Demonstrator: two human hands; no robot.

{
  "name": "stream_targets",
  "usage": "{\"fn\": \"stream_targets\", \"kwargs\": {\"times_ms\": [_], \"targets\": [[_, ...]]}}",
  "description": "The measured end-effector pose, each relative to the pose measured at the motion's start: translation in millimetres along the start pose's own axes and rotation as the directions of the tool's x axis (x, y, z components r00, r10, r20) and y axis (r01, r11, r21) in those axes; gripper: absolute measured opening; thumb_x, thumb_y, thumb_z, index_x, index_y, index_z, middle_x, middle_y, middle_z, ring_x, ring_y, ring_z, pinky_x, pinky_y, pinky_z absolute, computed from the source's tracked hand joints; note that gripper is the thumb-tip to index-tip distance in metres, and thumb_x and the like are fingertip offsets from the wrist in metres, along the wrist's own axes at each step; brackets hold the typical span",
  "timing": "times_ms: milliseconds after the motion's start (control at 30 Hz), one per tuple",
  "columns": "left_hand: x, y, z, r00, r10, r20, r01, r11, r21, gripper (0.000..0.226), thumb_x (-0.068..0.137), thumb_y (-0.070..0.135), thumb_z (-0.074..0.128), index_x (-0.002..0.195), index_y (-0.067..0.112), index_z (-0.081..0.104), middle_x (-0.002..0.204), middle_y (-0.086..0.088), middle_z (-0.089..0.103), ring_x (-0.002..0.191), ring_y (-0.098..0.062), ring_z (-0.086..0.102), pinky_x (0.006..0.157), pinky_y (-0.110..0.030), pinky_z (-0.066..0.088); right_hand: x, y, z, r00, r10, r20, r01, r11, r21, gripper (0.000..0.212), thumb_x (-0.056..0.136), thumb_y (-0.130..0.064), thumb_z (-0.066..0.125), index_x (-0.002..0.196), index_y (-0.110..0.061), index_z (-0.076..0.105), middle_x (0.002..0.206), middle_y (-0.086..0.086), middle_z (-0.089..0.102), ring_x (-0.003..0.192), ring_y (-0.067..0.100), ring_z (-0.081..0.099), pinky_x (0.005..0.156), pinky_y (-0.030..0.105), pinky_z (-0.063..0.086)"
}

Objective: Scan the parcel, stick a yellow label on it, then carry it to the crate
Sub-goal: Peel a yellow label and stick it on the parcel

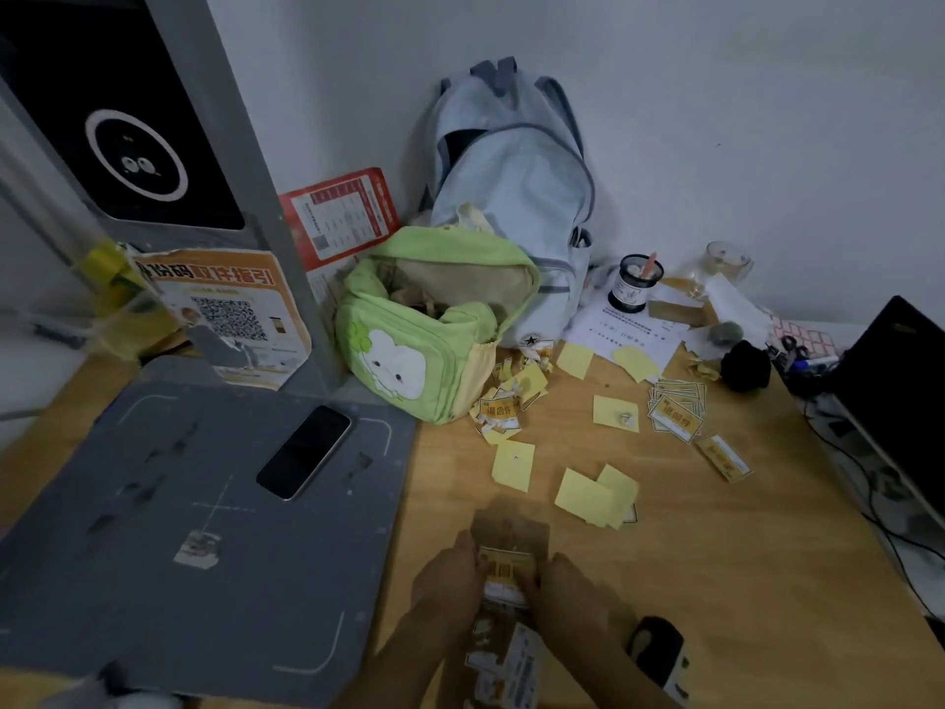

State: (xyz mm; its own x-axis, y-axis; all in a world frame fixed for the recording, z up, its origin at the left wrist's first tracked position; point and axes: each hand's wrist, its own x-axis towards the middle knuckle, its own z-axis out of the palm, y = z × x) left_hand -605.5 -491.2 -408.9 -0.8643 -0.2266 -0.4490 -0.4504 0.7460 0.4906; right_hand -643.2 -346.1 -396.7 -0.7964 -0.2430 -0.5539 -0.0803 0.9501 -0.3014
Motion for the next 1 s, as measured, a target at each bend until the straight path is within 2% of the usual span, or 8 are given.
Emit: {"fn": "stream_targets", "kwargs": {"times_ms": [133, 367, 467, 633, 767, 867, 933, 1000], "targets": [[-2.3, 0.6, 11.1, 0.998, 0.007, -0.067, -0.004, 0.999, 0.045, 0.026, 0.097, 0.039, 0.034, 0.114, 0.021, 0.042, 0.101, -0.006, 0.070, 0.091, -0.027, 0.066, 0.064, -0.031, 0.040, 4.9, -2.3, 3.8, 0.998, 0.064, -0.016, -0.063, 0.997, 0.045, 0.033, 0.093, -0.046, 0.039, 0.068, -0.025, 0.050, 0.071, -0.005, 0.047, 0.070, 0.017, 0.054, 0.054, 0.027, 0.039], [-5.3, 1.3, 16.5, 0.993, -0.089, -0.080, 0.092, 0.996, 0.023, 0.032, 0.095, 0.045, 0.032, 0.117, 0.022, 0.035, 0.098, -0.003, 0.071, 0.088, -0.025, 0.068, 0.066, -0.032, 0.043, 8.0, 0.1, 2.5, 0.996, 0.091, -0.023, -0.089, 0.994, 0.058, 0.041, 0.088, -0.053, 0.043, 0.058, -0.026, 0.047, 0.067, -0.006, 0.054, 0.064, 0.015, 0.057, 0.052, 0.026, 0.039], [-8.7, -3.1, 13.9, 0.973, -0.218, -0.077, 0.216, 0.976, -0.035, 0.044, 0.090, 0.059, 0.036, 0.109, 0.019, 0.034, 0.097, -0.003, 0.071, 0.089, -0.026, 0.069, 0.065, -0.032, 0.043, 5.0, 2.0, -1.5, 0.997, 0.076, 0.013, -0.076, 0.995, 0.064, 0.034, 0.092, -0.054, 0.040, 0.069, -0.029, 0.044, 0.076, -0.004, 0.051, 0.073, 0.016, 0.054, 0.057, 0.027, 0.038], [-18.8, -10.0, 29.8, 0.964, -0.263, -0.040, 0.249, 0.945, -0.210, 0.052, 0.089, 0.064, 0.030, 0.112, 0.024, 0.055, 0.104, -0.004, 0.067, 0.095, -0.023, 0.065, 0.076, -0.033, 0.048, -12.1, 3.0, 22.4, 0.989, 0.066, 0.130, -0.090, 0.978, 0.186, 0.039, 0.097, -0.052, 0.020, 0.113, -0.025, 0.044, 0.116, 0.012, 0.059, 0.105, 0.028, 0.059, 0.088, 0.034, 0.048], [-23.6, -13.8, 25.6, 0.962, -0.272, -0.005, 0.252, 0.898, -0.360, 0.053, 0.088, 0.064, 0.035, 0.094, 0.019, 0.061, 0.092, -0.001, 0.067, 0.080, -0.016, 0.060, 0.076, -0.032, 0.050, -24.9, 6.5, 38.6, 0.979, 0.174, 0.105, -0.203, 0.856, 0.475, 0.038, 0.094, -0.054, 0.036, 0.102, -0.017, 0.044, 0.094, -0.001, 0.060, 0.088, 0.019, 0.057, 0.089, 0.032, 0.049], [-22.4, -10.6, 18.1, 0.958, -0.285, 0.010, 0.269, 0.892, -0.363, 0.054, 0.089, 0.063, 0.036, 0.102, 0.019, 0.064, 0.102, -0.002, 0.071, 0.083, -0.017, 0.059, 0.072, -0.029, 0.045, -26.0, 8.1, 41.7, 0.986, 0.132, 0.103, -0.167, 0.780, 0.603, 0.033, 0.090, -0.047, 0.051, 0.108, -0.020, 0.044, 0.109, 0.000, 0.063, 0.094, 0.015, 0.060, 0.085, 0.028, 0.050], [-20.4, -2.5, 9.6, 0.954, -0.298, -0.034, 0.263, 0.883, -0.388, 0.050, 0.091, 0.058, 0.037, 0.102, 0.018, 0.065, 0.103, -0.004, 0.071, 0.080, -0.017, 0.057, 0.069, -0.029, 0.043, -9.5, 16.4, 55.5, 0.993, 0.091, 0.074, -0.117, 0.757, 0.642, 0.050, 0.081, -0.053, 0.058, 0.117, -0.021, 0.047, 0.117, 0.001, 0.063, 0.098, 0.014, 0.061, 0.085, 0.029, 0.052], [-18.1, 10.6, -3.9, 0.947, -0.300, -0.118, 0.225, 0.877, -0.424, 0.044, 0.093, 0.055, 0.037, 0.087, 0.020, 0.062, 0.090, -0.004, 0.070, 0.073, -0.015, 0.058, 0.065, -0.029, 0.045, 2.5, 17.1, 58.4, 0.996, 0.085, 0.023, -0.080, 0.764, 0.641, 0.076, 0.070, -0.069, 0.055, 0.130, -0.025, 0.044, 0.118, 0.002, 0.060, 0.101, 0.018, 0.063, 0.086, 0.041, 0.054]]}}
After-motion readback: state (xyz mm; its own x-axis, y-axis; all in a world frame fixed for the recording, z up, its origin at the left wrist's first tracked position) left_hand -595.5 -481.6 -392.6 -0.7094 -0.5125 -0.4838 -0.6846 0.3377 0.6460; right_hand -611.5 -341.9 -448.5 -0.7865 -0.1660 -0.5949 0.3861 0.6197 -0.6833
